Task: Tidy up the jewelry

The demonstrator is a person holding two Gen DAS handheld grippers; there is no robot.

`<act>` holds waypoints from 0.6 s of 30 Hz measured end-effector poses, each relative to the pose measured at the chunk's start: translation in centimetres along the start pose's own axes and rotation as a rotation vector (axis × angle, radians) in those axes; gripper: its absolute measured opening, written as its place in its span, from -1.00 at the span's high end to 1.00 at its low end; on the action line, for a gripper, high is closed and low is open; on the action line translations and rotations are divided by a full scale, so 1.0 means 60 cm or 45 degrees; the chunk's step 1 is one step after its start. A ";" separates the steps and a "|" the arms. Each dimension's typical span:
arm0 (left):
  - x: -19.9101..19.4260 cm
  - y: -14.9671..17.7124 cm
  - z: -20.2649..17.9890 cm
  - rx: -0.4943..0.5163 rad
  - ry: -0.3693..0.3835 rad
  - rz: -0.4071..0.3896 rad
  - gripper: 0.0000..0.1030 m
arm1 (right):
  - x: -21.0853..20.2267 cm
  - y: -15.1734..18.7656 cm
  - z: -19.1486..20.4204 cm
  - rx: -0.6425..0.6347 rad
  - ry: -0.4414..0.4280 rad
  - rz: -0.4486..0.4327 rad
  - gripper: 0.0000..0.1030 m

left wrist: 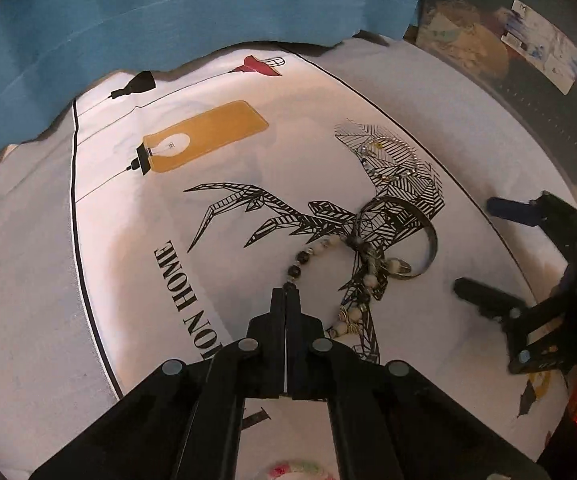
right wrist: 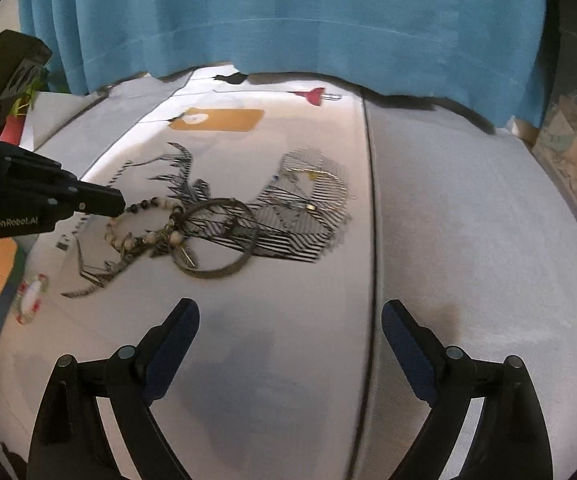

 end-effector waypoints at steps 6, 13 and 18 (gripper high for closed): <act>0.009 -0.004 -0.008 0.043 -0.034 -0.010 1.00 | 0.023 -0.014 0.044 -0.091 -0.029 0.012 -0.80; 0.029 -0.021 -0.017 0.034 -0.040 0.041 -0.25 | 0.058 -0.050 0.056 -0.068 -0.050 0.014 -0.94; 0.041 -0.027 -0.028 0.071 -0.030 0.002 0.88 | 0.054 -0.053 0.056 -0.076 -0.052 -0.006 -0.71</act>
Point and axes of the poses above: each gripper's, at about its wrist camera, not at the fingertips, and x roughly the way its jaws point, z to its left, y to its underside, the point moved 7 cm from there along x, roughly the way its jaws point, and after that the axes turned 7 degrees about -x, right-handed, at the moved point
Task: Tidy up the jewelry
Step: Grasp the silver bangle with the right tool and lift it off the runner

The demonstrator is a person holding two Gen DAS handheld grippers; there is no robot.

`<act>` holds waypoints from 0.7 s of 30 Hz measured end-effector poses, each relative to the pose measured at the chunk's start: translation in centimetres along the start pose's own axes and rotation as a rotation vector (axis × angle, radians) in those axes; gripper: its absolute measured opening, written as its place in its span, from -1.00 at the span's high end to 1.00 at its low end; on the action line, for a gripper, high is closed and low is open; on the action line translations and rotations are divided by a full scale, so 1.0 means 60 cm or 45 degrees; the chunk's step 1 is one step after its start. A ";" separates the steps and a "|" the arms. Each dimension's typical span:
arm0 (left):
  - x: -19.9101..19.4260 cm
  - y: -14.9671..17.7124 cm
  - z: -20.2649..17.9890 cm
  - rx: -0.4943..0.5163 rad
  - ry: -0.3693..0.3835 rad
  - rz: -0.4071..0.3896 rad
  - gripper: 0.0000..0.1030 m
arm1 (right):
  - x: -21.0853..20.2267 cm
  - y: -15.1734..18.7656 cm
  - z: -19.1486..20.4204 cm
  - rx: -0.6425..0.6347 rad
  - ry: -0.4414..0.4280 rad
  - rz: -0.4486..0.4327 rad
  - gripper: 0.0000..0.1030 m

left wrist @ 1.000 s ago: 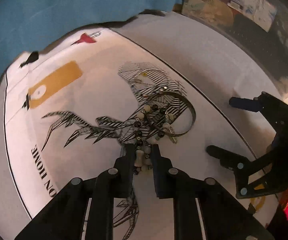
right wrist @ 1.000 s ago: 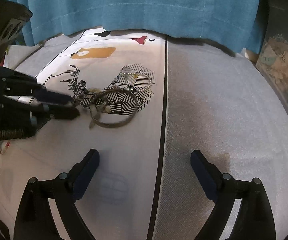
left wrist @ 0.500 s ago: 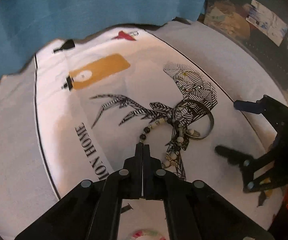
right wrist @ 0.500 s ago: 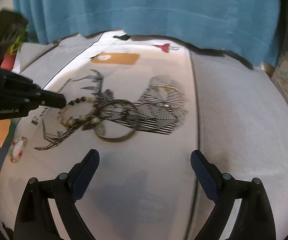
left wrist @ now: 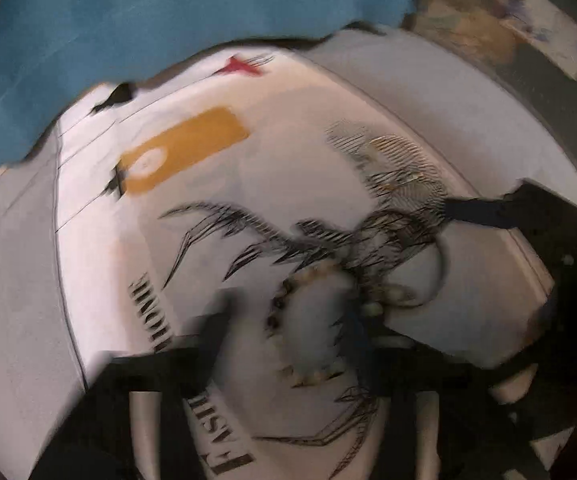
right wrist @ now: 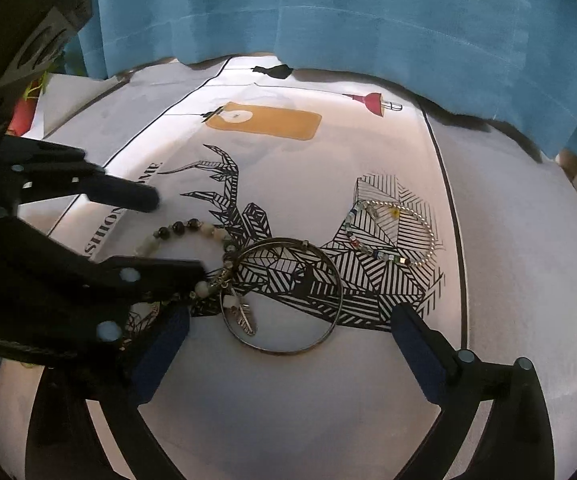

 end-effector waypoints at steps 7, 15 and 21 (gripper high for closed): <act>-0.070 -0.014 0.001 -0.116 0.101 -0.095 0.89 | -0.014 0.006 -0.005 0.035 0.025 -0.010 -0.16; -0.218 -0.016 0.006 -0.120 0.118 -0.273 0.89 | -0.061 0.056 -0.040 0.135 0.127 0.060 -0.16; -0.266 0.034 0.014 -0.146 0.060 -0.265 0.89 | -0.182 0.095 -0.031 0.178 0.204 -0.002 -0.16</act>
Point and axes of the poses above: each gripper's, at about its wrist camera, not at the fingertips, and x roughly the way its jaws point, z to its left, y to its underside, the point moved 7 cm from there along x, roughly the way its jaws point, and after that the axes turned 7 degrees about -x, right-handed, at the moved point
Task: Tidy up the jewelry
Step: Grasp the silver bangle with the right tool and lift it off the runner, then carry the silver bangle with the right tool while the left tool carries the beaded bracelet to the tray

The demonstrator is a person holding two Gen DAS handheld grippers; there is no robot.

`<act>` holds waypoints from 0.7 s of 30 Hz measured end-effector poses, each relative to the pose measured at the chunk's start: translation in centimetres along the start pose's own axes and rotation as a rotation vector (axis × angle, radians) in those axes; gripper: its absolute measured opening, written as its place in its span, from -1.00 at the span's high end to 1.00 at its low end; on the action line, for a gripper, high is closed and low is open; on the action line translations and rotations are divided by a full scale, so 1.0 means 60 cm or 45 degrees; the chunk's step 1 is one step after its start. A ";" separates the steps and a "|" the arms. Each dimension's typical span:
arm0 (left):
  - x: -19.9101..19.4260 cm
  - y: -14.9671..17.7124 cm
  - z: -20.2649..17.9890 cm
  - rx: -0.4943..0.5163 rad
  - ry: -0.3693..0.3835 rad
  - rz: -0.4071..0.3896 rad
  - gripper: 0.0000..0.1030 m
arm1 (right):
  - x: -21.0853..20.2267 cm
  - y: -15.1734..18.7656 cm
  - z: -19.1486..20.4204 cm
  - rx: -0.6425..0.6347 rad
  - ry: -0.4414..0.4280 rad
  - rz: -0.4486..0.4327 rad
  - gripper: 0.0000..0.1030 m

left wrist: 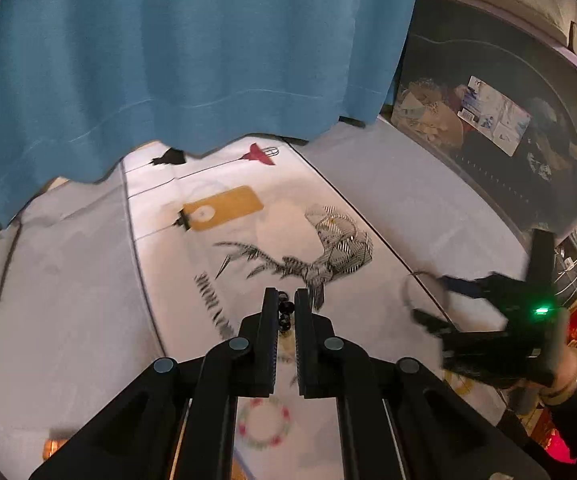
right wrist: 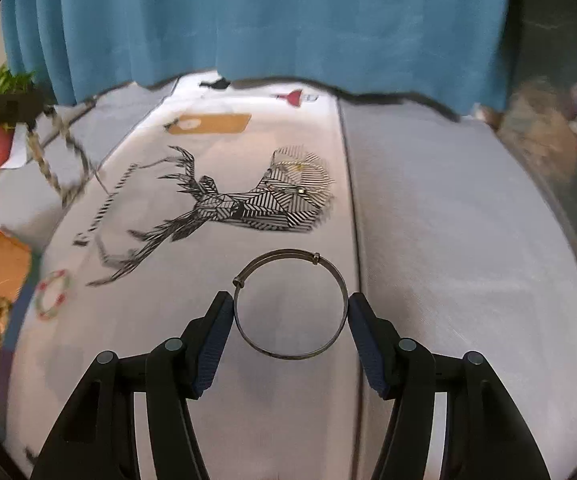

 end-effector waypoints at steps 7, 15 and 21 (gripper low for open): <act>-0.122 0.101 -0.002 -0.062 -0.092 -0.038 0.89 | -0.183 0.053 0.025 0.086 0.019 -0.104 -0.16; -0.260 0.273 -0.018 -0.134 -0.157 -0.077 0.89 | -0.334 0.156 0.122 0.129 -0.070 -0.151 -0.16; -0.339 0.422 -0.030 -0.188 -0.171 -0.081 0.89 | -0.402 0.235 0.223 0.068 -0.173 -0.134 -0.16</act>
Point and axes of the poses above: each gripper's, at about its wrist camera, not at the fingertips, and x roughly the way its jaws point, z to its left, y to its underside, the point moved 7 cm from there along x, roughly the way its jaws point, and after that the axes turned 7 degrees about -x, right-handed, at the moved point
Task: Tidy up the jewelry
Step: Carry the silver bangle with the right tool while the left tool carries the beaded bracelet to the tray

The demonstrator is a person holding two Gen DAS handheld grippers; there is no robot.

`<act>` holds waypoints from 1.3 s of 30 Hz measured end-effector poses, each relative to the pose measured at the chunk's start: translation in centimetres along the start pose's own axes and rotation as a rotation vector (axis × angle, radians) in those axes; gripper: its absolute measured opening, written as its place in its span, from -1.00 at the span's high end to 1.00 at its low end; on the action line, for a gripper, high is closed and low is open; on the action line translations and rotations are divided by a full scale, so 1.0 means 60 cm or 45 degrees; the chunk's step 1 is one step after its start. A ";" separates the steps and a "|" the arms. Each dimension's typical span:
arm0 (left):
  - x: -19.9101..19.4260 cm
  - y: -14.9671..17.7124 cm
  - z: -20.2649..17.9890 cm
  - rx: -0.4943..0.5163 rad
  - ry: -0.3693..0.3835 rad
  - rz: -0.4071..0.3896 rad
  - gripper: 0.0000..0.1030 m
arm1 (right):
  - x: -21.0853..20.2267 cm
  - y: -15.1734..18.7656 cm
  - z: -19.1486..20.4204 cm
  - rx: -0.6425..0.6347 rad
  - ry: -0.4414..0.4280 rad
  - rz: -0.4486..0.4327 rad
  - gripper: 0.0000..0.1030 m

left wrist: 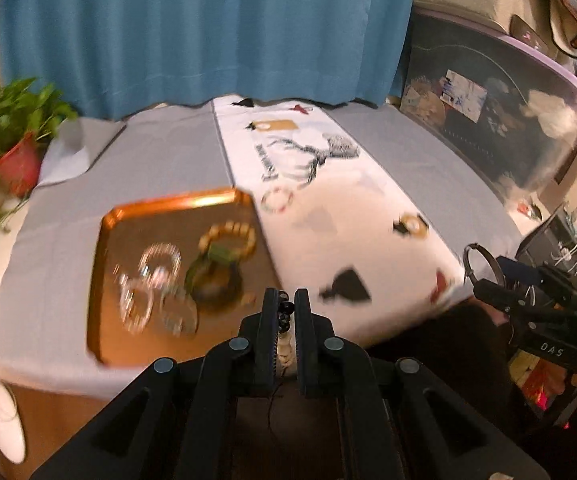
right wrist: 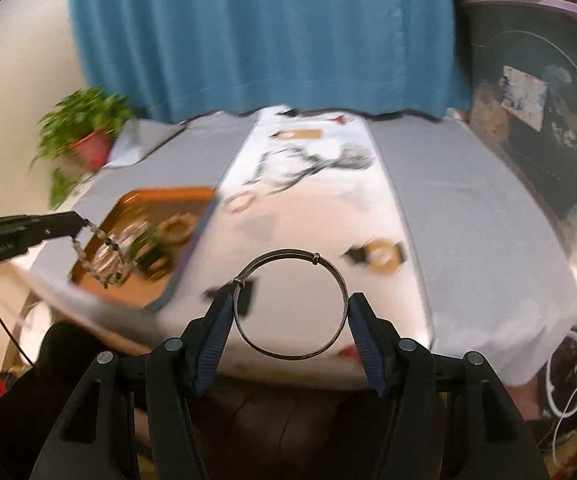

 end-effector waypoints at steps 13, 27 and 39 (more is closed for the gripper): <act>-0.084 0.145 0.027 -0.068 -0.029 -0.040 0.89 | -0.050 0.089 0.178 -0.200 -0.139 0.063 -0.16; -0.101 0.171 0.052 -0.112 -0.030 -0.059 0.89 | -0.052 0.107 0.232 -0.296 -0.151 0.110 -0.16; -0.092 0.162 0.076 -0.143 -0.038 -0.060 0.89 | -0.028 0.102 0.240 -0.311 -0.140 0.149 -0.16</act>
Point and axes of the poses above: each gripper's, at about its wrist camera, not at the fingertips, and x roughly the way its jaws point, z to its left, y to its underside, the point moved 7 cm from there along x, roughly the way its jaws point, and after that the axes turned 7 degrees about -x, right-handed, at the moved point
